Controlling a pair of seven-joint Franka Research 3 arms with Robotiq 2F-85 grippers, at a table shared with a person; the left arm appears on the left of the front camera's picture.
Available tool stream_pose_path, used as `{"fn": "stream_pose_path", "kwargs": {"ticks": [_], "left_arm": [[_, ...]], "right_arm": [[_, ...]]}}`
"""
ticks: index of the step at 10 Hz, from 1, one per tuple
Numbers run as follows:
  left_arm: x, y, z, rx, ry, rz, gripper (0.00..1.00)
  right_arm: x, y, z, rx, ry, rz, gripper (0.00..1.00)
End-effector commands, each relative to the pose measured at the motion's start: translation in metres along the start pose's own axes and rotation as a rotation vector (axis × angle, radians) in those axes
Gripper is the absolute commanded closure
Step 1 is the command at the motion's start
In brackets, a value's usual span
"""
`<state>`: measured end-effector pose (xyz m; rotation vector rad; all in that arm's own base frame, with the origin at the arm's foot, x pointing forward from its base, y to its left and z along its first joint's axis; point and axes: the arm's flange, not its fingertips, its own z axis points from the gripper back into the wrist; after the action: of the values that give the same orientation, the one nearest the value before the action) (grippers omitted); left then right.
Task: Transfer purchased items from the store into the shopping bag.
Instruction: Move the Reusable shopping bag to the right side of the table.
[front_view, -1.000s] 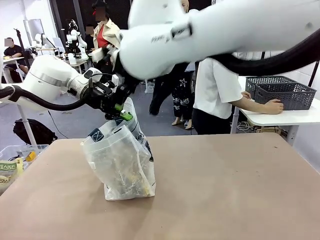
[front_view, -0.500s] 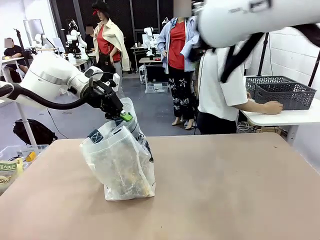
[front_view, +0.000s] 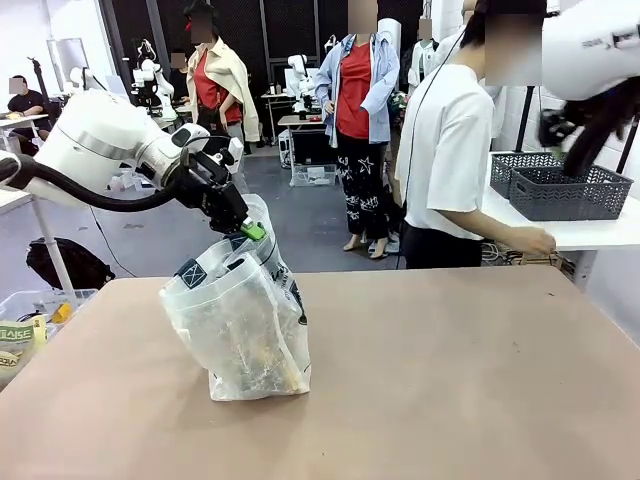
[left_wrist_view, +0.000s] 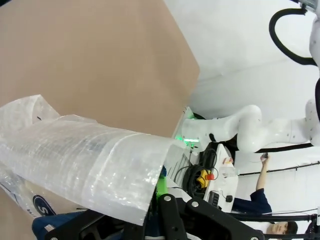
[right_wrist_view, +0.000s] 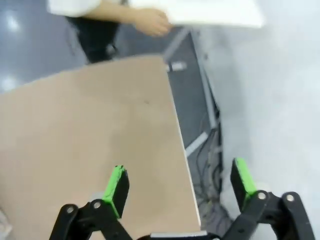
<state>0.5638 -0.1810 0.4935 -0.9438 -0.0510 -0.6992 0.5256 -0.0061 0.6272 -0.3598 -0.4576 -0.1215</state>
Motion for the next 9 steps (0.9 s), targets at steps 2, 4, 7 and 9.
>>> {"fn": "stream_pose_path", "kwargs": {"ticks": [2, 4, 7, 9], "left_arm": [[-0.007, -0.005, -0.015, 0.057, 0.014, -0.016, 1.0], [-0.008, -0.011, -0.013, 0.089, 0.016, -0.025, 1.0], [-0.007, -0.014, -0.015, 0.122, 0.006, -0.03, 1.0], [-0.008, -0.036, -0.011, 0.427, -0.028, -0.118, 1.0]], "right_arm": [[-0.035, -0.046, -0.039, -0.003, 0.071, -0.267, 0.0], [-0.059, -0.074, -0.077, 0.019, 0.14, -0.418, 0.0], [-0.06, -0.078, -0.097, 0.048, 0.155, -0.508, 0.0], [-0.063, -0.089, -0.095, -0.004, 0.198, -0.43, 0.0]]}}
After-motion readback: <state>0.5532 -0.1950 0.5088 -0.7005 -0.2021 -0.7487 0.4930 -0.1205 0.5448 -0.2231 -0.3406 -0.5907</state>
